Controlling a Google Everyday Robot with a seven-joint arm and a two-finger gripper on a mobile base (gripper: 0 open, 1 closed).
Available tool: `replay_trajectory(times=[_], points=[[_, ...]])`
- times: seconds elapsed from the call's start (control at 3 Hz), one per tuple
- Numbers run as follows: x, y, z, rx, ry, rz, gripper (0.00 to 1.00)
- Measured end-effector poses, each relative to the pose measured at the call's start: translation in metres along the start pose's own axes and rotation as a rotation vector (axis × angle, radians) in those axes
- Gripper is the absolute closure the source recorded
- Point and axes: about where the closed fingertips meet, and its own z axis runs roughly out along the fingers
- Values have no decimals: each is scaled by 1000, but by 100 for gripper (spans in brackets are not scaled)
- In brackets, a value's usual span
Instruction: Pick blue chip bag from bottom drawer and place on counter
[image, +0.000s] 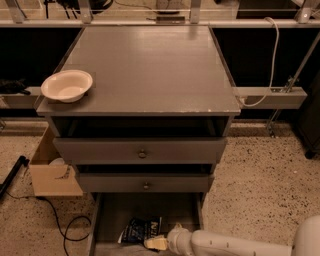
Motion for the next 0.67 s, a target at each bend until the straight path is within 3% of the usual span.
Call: replay_trajectory(times=[0.33,0.67], points=[[2,7,-4,17,-9,-20,0],[8,11,14,57,13,-27,0]])
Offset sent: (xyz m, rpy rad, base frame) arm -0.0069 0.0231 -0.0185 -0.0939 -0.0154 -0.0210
